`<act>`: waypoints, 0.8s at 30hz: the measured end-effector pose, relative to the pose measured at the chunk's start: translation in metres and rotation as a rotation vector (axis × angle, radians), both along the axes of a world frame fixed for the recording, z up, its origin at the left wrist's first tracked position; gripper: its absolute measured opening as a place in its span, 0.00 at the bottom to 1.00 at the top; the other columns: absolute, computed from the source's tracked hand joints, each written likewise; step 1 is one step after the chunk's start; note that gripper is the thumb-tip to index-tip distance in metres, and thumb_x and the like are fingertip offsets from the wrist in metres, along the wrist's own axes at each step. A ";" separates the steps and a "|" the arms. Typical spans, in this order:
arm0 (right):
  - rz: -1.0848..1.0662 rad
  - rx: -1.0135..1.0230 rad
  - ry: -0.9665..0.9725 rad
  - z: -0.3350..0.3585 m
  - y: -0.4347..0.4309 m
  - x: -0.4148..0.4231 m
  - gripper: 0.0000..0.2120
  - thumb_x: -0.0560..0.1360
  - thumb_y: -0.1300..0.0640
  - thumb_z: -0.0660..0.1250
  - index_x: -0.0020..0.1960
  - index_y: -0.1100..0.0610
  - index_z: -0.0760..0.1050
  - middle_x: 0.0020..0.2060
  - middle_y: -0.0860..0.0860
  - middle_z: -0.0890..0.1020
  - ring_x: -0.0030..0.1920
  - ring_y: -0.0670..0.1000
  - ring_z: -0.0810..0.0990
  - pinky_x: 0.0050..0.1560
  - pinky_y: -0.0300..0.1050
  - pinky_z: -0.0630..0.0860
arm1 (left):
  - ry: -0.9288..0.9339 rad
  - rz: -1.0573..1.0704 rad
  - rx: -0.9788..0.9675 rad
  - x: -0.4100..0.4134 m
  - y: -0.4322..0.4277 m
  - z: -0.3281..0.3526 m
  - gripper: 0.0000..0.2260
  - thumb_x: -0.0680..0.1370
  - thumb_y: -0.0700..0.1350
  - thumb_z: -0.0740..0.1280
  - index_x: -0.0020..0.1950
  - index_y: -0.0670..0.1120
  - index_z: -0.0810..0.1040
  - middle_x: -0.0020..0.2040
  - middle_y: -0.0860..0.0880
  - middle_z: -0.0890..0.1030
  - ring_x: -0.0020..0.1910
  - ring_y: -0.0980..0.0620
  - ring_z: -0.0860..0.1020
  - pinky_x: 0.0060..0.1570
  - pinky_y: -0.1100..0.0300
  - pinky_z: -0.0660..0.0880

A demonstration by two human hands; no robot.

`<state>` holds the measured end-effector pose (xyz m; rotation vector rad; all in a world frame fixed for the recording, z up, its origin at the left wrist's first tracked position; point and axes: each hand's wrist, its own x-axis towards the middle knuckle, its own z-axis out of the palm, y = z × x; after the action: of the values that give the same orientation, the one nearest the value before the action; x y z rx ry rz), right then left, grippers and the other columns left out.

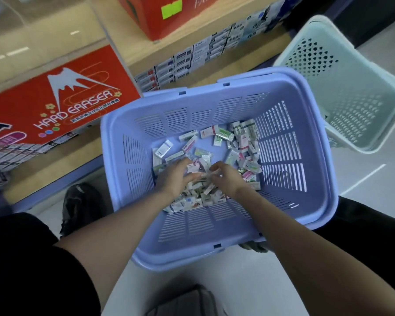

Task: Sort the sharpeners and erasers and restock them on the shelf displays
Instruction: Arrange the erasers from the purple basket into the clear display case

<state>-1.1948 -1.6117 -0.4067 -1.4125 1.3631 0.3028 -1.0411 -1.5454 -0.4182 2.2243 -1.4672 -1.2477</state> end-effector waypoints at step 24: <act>-0.708 0.037 -0.856 0.206 0.018 -0.013 0.17 0.75 0.76 0.59 0.54 0.60 0.77 0.47 0.59 0.77 0.39 0.52 0.74 0.37 0.38 0.73 | 0.378 0.355 -0.391 0.028 0.014 0.208 0.13 0.78 0.51 0.64 0.51 0.42 0.76 0.47 0.51 0.78 0.48 0.57 0.75 0.52 0.61 0.67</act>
<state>-1.2079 -1.5941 -0.2007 -0.7756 1.0149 -0.6705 -1.0126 -1.5311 -0.2099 1.7723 -1.0140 -1.0781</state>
